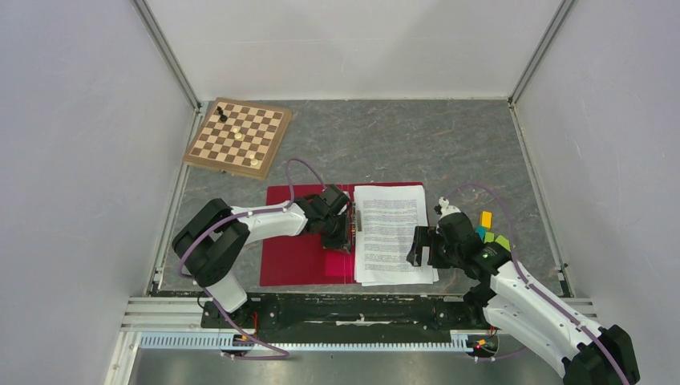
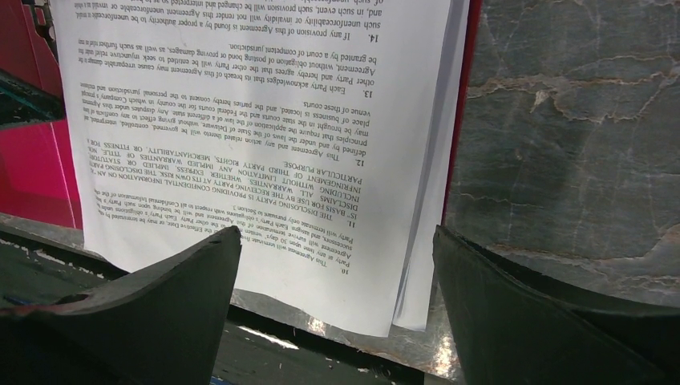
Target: Put the files into the folder
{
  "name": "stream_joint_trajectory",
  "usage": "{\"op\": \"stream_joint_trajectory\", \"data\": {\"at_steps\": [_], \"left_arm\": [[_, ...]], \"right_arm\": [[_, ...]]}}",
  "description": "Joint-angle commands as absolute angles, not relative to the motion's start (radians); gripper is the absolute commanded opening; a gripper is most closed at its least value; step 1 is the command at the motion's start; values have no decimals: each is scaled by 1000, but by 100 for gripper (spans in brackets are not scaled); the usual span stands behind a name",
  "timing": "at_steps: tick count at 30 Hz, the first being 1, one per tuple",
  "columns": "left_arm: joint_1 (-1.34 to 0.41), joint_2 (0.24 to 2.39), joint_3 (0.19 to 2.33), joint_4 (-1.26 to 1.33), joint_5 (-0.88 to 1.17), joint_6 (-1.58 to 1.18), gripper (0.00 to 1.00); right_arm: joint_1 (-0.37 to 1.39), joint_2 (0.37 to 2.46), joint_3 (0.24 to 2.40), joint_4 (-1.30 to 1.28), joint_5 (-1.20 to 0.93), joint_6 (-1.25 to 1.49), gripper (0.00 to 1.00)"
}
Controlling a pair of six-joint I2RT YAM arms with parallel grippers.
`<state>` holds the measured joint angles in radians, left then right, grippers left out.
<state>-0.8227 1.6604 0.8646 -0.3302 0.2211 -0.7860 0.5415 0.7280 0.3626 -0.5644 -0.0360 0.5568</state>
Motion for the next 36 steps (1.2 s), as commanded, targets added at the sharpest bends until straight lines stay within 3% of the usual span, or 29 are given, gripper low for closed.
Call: {"op": "stream_joint_trajectory", "data": {"at_steps": [1, 36], "left_arm": [[-831, 1684, 873, -325, 220, -805, 2], [-833, 1689, 871, -323, 220, -804, 2]], "right_arm": [[546, 721, 367, -582, -26, 545, 92], [546, 709, 379, -569, -67, 555, 93]]}}
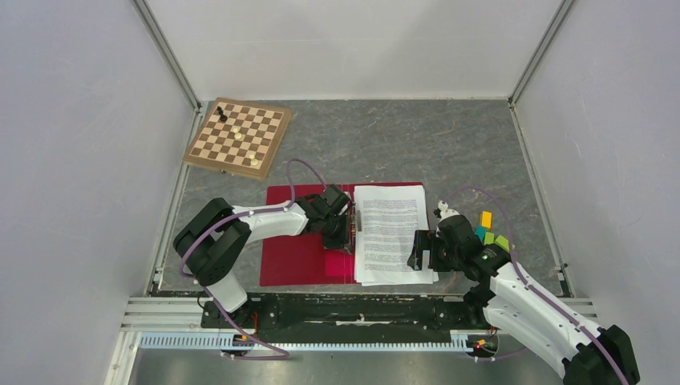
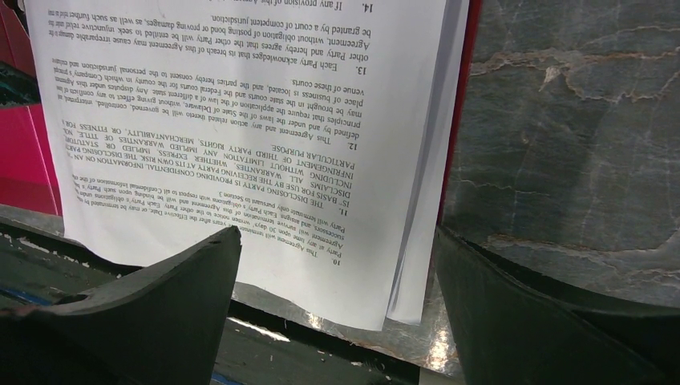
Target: Put the files into the folder
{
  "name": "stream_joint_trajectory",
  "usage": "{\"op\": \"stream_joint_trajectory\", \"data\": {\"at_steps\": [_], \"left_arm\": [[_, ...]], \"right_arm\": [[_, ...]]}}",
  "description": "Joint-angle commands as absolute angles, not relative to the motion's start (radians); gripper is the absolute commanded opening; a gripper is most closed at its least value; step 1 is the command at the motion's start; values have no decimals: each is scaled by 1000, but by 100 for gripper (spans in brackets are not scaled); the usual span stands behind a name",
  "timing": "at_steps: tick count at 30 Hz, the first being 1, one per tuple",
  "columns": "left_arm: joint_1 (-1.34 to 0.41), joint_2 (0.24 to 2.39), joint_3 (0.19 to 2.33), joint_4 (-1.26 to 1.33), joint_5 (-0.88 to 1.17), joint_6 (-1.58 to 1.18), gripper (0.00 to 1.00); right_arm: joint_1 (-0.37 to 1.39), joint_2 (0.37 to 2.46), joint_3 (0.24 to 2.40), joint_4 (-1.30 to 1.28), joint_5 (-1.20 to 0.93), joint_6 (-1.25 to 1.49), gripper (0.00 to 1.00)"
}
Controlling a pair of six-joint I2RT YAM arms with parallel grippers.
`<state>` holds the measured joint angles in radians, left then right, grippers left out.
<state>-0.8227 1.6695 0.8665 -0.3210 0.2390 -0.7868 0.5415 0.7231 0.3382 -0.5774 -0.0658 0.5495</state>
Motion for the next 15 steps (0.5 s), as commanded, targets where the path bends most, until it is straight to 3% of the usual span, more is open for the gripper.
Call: {"op": "stream_joint_trajectory", "data": {"at_steps": [1, 15], "left_arm": [[-833, 1690, 870, -324, 220, -804, 2], [-833, 1693, 868, -320, 221, -805, 2]], "right_arm": [[546, 707, 380, -568, -68, 555, 92], [546, 706, 384, -559, -88, 557, 93]]}}
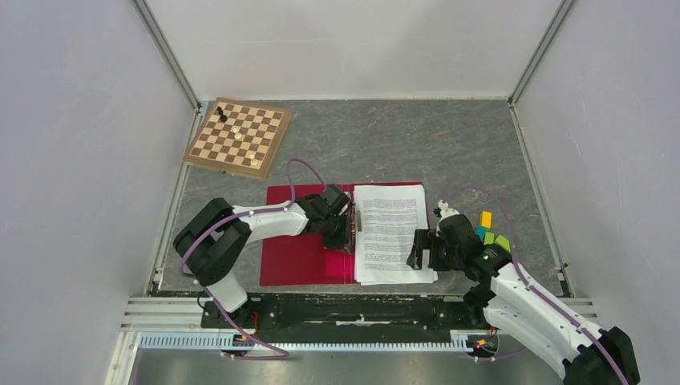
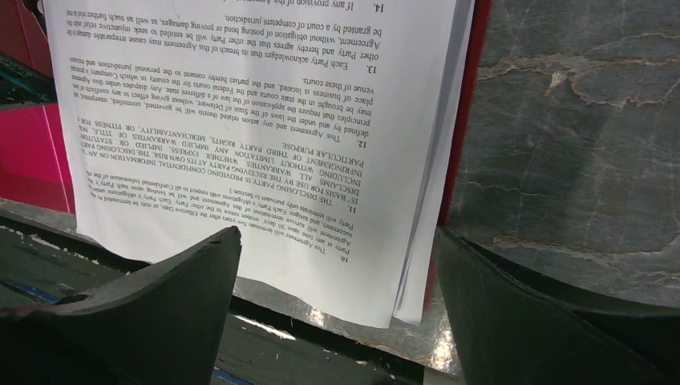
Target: Put the files into the folder
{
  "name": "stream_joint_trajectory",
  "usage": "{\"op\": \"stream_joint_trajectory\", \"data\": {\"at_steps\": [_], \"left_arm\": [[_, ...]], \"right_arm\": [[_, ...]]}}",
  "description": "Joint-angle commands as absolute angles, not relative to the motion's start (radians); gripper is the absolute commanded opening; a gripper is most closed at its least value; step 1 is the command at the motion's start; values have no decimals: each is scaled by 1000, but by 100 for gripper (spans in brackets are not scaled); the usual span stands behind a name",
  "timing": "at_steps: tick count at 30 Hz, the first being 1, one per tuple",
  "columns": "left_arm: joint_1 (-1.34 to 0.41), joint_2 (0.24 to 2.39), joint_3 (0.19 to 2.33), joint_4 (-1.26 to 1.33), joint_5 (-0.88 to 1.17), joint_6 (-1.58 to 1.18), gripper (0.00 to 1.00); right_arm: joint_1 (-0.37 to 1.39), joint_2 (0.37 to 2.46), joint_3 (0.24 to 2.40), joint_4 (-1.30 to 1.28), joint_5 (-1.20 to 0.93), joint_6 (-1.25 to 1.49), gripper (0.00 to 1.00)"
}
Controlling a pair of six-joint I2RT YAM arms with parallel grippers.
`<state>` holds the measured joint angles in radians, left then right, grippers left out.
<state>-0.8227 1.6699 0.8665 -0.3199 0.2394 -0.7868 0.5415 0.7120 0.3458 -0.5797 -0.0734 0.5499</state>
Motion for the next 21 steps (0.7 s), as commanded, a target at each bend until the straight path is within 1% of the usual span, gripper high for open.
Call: {"op": "stream_joint_trajectory", "data": {"at_steps": [1, 11, 21], "left_arm": [[-833, 1693, 868, -319, 221, -805, 2], [-834, 1698, 871, -316, 224, -805, 2], [-834, 1696, 870, -317, 223, -804, 2]], "right_arm": [[547, 708, 382, -556, -96, 557, 93], [547, 716, 339, -509, -135, 569, 92], [547, 741, 320, -520, -89, 549, 93]]}}
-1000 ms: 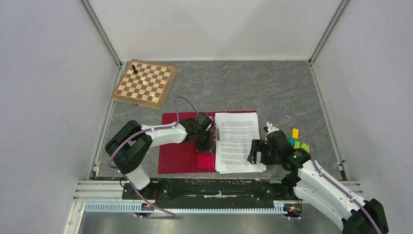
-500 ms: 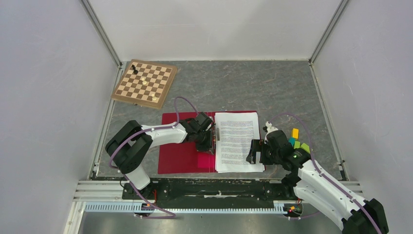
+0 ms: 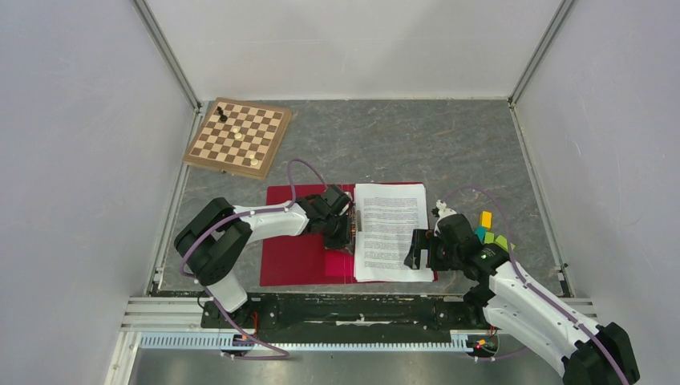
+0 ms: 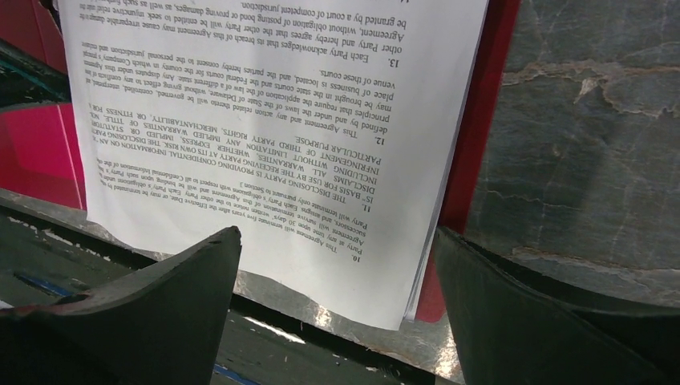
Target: Put the files into the folder
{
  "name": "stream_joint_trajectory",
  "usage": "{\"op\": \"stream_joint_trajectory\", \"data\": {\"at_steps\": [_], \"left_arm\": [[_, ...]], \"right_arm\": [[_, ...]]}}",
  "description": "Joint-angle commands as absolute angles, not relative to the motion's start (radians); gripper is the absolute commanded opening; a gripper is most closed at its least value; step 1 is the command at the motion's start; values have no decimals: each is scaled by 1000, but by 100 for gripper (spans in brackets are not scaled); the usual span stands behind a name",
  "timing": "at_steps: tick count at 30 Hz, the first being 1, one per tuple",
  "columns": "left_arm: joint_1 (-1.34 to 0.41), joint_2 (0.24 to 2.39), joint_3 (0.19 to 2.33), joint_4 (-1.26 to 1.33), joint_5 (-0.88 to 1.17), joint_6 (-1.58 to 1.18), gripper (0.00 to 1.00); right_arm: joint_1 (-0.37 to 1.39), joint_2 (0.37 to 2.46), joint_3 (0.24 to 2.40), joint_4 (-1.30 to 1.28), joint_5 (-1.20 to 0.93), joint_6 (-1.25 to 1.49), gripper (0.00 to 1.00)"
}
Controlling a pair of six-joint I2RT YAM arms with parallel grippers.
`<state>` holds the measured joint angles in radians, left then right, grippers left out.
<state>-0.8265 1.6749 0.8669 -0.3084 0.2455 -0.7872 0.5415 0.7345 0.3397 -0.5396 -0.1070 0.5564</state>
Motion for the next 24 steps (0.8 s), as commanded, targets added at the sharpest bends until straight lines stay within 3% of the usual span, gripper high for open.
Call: {"op": "stream_joint_trajectory", "data": {"at_steps": [1, 16, 24], "left_arm": [[-834, 1695, 870, -317, 224, -805, 2], [-831, 1670, 932, -385, 187, -767, 4], [-807, 1640, 1038, -469, 127, -704, 10]], "right_arm": [[546, 743, 310, -508, -97, 554, 93], [545, 760, 440, -600, 62, 507, 96], [511, 885, 575, -467, 146, 467, 96]]}}
